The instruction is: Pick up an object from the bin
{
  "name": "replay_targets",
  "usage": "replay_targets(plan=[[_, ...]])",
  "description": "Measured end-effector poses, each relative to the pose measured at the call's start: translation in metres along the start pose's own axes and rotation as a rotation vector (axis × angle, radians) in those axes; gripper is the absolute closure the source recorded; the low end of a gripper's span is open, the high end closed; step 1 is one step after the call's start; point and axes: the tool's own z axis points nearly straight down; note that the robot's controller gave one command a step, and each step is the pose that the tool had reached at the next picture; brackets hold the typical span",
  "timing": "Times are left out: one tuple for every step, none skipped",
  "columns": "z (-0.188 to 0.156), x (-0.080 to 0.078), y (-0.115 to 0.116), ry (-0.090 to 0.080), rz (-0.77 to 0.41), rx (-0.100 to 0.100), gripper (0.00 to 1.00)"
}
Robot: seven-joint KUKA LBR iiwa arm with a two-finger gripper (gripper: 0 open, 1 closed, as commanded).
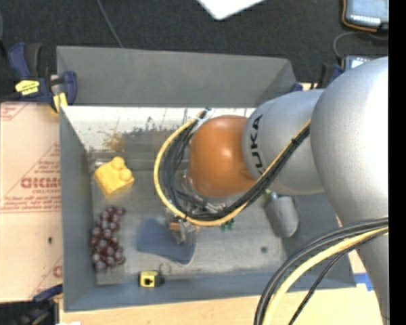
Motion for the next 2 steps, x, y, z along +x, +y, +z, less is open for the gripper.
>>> replay_targets(plan=[[0.000, 0.000, 0.000, 0.000, 0.000, 0.000, 1.00], [-0.029, 0.004, 0.000, 0.008, 0.007, -0.002, 1.00]])
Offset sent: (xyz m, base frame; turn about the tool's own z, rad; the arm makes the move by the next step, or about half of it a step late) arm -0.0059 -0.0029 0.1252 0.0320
